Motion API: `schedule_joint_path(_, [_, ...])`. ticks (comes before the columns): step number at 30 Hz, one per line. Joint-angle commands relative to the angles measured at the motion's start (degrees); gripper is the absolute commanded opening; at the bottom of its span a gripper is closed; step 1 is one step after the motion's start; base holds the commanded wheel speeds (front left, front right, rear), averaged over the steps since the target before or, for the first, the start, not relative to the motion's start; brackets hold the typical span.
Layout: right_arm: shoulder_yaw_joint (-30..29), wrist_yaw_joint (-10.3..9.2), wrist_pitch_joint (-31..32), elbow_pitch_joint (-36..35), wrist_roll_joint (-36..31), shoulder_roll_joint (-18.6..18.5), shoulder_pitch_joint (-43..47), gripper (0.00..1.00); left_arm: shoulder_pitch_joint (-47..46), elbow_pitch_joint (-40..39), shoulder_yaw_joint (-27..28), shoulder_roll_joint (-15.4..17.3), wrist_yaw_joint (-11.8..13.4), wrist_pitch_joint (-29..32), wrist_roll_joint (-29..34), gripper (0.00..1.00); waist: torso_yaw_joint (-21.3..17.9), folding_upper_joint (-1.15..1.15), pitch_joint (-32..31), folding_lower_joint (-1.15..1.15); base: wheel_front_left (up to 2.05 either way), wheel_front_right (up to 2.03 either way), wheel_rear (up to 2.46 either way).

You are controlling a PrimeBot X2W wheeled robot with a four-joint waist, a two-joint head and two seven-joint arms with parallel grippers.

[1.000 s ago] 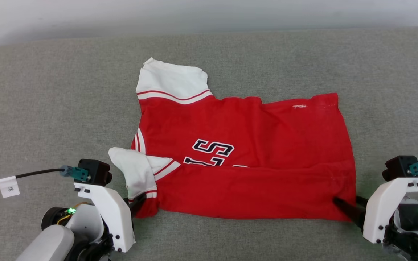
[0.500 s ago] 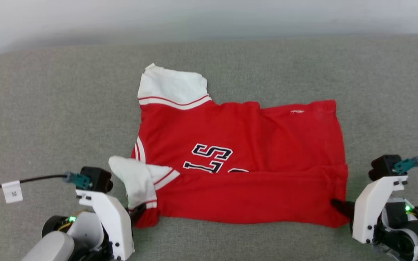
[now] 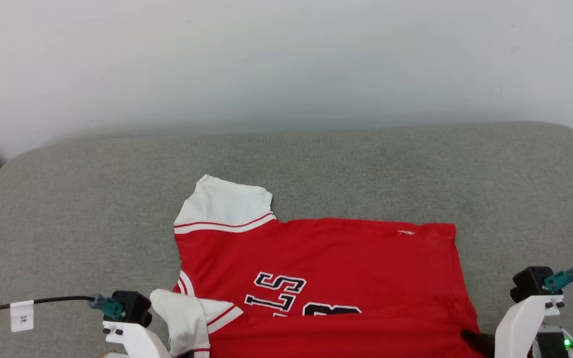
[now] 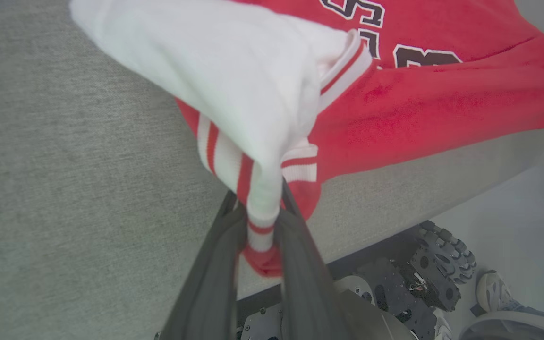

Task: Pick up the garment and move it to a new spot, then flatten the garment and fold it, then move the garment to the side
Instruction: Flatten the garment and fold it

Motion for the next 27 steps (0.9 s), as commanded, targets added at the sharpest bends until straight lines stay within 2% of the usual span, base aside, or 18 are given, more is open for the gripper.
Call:
schedule_joint_path(1, [-0.75,-0.02,0.53,-0.39,0.01,-0.12,1.22,0.0,1.23,-0.5,0.41,0.6,0.42,0.16,-0.36,0.0,0.08,0.0,-1.45,0.01,0.0,0.0,0.0])
schedule_joint_path(3, [-1.62,-0.02,0.95,-0.78,-0.2,0.0,2.64,0.0,2.03,-0.82,0.21,1.27,0.82,0.74,-0.31,0.0,0.1,0.0,-1.69,0.01,0.0,0.0,0.0])
schedule_joint_path(5, [-2.08,-0.02,1.29,-0.69,-0.36,0.78,3.67,0.0,2.18,-0.63,0.41,0.54,0.95,-0.04,-0.61,0.0,0.02,0.0,-1.58,0.01,0.0,0.0,0.0])
schedule_joint_path(6, [-2.34,-0.02,0.84,-0.62,-0.51,1.05,4.0,0.11,2.39,-0.04,0.01,0.15,0.68,0.22,-0.88,0.04,-0.03,0.0,-1.5,0.01,0.0,0.0,0.0])
schedule_joint_path(7, [-2.44,-0.02,0.37,-0.44,-0.9,1.14,4.39,0.31,2.46,0.48,-0.05,-0.33,0.53,-0.06,-0.91,0.24,-0.09,0.0,-1.41,0.01,0.0,0.0,0.0])
schedule_joint_path(8, [-2.46,-0.02,-0.38,-0.14,-1.23,1.43,4.82,0.96,2.25,1.1,0.09,-0.92,0.54,-0.77,-1.02,1.0,-0.15,0.0,-1.27,0.01,0.0,0.0,0.0])
schedule_joint_path(9, [-2.44,-0.02,-1.56,0.1,-1.35,1.89,5.0,1.0,2.05,2.02,-0.02,-1.38,0.3,-1.0,-1.2,1.0,-0.25,0.0,-1.08,0.01,0.0,0.0,0.0])
schedule_joint_path(12, [-1.36,-0.02,-5.62,0.38,-2.23,1.95,4.78,1.0,1.07,4.31,0.12,-2.62,-0.22,-2.56,-0.95,1.0,-0.69,0.0,-0.51,0.01,0.0,0.0,0.0])
schedule_joint_path(17, [0.41,-0.03,-17.38,-0.94,-5.4,0.98,4.17,1.0,-0.32,5.62,1.42,-3.6,-0.67,-7.07,0.5,1.0,-1.57,0.0,-0.34,0.01,0.0,0.0,0.0])
schedule_joint_path(22, [-0.26,-0.02,-29.88,-3.22,-10.43,2.13,3.13,1.0,-2.48,5.05,3.66,-3.33,0.62,-12.45,3.51,1.0,-3.19,0.0,-0.36,0.01,0.0,0.0,0.0])
schedule_joint_path(27, [-1.57,-0.02,-37.1,-6.19,-15.15,4.02,1.43,1.0,-6.73,5.34,5.62,-3.48,2.79,-17.59,7.61,1.0,-5.43,0.0,1.39,0.01,0.0,0.0,0.0])
